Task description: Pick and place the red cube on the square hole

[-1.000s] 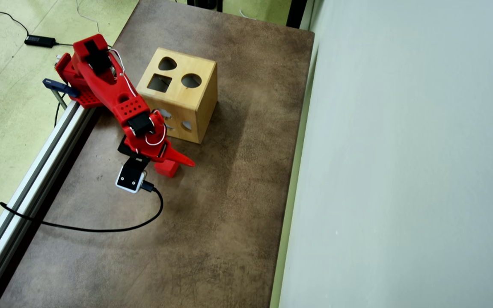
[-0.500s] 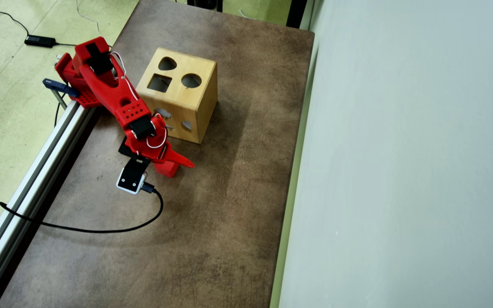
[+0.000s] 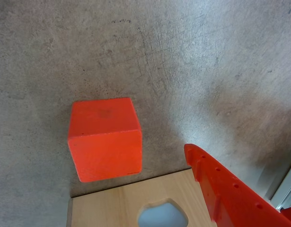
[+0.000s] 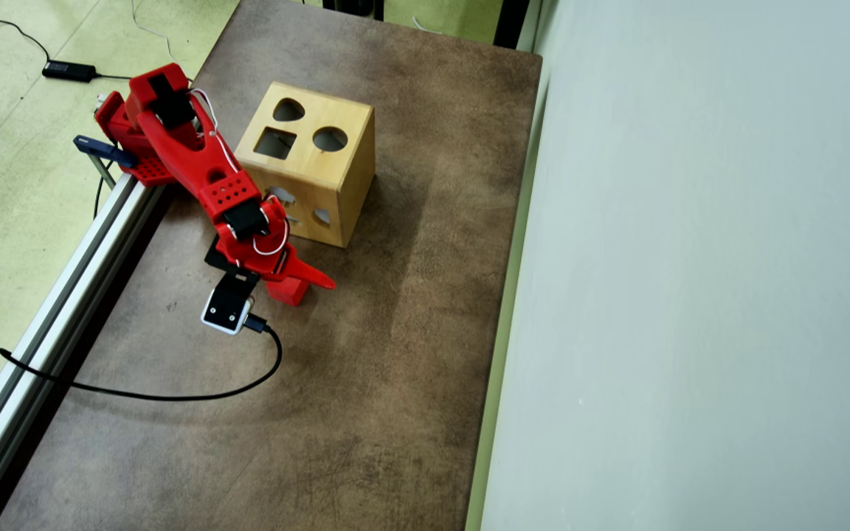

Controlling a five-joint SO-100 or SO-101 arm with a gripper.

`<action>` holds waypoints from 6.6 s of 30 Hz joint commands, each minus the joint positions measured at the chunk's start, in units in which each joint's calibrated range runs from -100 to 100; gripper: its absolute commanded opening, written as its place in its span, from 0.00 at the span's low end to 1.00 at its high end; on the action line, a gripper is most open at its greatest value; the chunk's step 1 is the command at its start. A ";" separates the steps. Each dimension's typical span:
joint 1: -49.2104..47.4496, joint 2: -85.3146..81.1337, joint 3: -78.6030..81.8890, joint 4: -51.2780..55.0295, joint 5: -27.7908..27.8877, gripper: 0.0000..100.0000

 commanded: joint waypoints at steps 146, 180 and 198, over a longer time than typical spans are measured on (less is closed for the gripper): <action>-1.86 -25.36 -1.07 -4.68 -0.34 0.07; -2.75 -71.99 -1.88 5.94 -4.79 0.07; -15.60 -71.56 -0.89 17.36 -10.40 0.07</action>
